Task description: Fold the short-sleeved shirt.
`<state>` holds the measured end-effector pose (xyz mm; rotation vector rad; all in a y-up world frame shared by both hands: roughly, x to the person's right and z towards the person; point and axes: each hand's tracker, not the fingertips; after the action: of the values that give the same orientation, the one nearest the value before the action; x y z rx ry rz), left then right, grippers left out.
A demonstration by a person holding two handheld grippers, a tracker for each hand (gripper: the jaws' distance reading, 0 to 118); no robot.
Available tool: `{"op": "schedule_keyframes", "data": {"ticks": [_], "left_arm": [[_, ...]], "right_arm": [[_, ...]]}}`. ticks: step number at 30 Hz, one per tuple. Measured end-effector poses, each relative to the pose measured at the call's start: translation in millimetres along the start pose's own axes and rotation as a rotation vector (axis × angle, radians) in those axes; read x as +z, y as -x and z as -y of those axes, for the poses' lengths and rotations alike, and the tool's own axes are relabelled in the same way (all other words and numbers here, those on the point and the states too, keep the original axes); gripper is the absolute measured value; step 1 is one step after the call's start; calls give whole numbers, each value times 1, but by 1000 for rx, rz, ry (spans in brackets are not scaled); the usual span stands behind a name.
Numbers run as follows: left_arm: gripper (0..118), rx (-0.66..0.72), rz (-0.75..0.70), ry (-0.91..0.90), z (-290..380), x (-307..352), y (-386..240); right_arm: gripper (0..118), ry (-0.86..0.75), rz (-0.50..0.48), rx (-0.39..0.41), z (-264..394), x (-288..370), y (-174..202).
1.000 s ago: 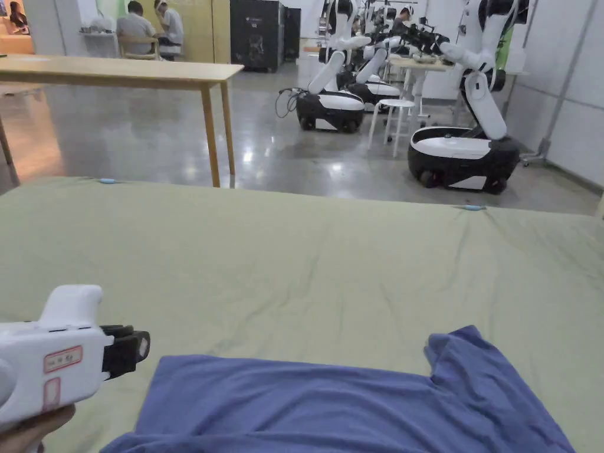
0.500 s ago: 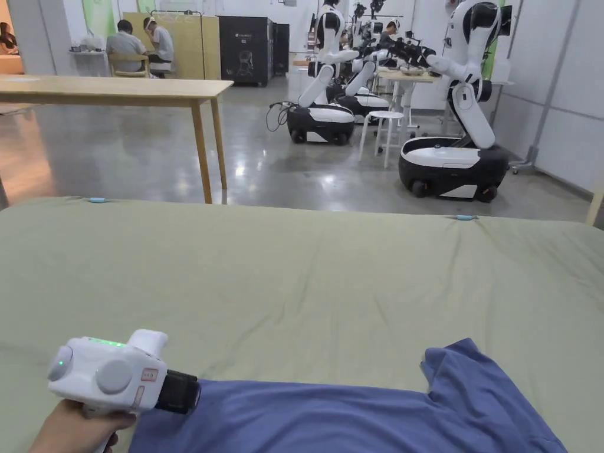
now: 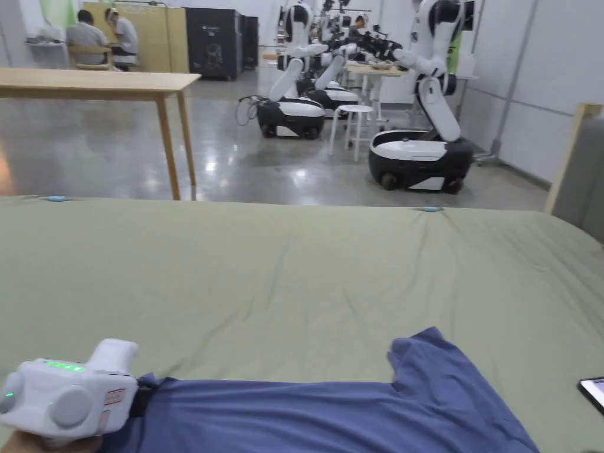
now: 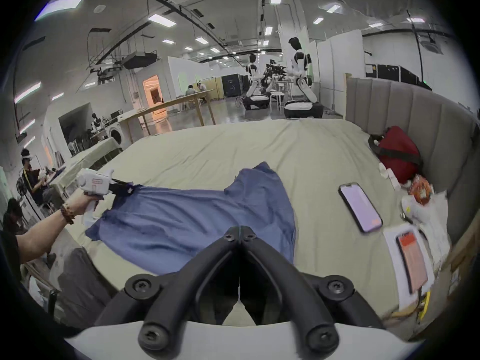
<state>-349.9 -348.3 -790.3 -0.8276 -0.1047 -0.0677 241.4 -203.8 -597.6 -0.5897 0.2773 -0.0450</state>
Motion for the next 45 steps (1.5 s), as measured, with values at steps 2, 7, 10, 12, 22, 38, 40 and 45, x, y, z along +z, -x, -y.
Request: {"op": "schedule_keyframes", "data": {"ticks": [2, 7, 10, 12, 22, 38, 40, 45], "left_arm": [[0, 7, 9, -13, 0, 4, -1], [0, 40, 56, -36, 1, 15, -5], [0, 30, 59, -42, 1, 17, -7], [0, 19, 57, -42, 1, 16, -8], [0, 28, 44, -28, 6, 22, -23], [0, -42, 146, -125, 11, 116, -26], [0, -44, 149, -142, 23, 137, -25], [0, -16, 192, -167, 63, 174, -13]], "right_arm": [[0, 10, 14, 46, -27, -42, -12], [102, 151, 52, 75, -73, -177, -49], [112, 261, 126, 63, -80, -242, -64], [112, 365, 182, 58, -84, -284, -73], [0, 503, 134, 108, -65, -309, -66], [0, 206, 51, 185, -94, -154, -33], [0, 138, 31, 182, -89, -119, -30], [0, 92, -59, 201, -54, -51, -25]]}}
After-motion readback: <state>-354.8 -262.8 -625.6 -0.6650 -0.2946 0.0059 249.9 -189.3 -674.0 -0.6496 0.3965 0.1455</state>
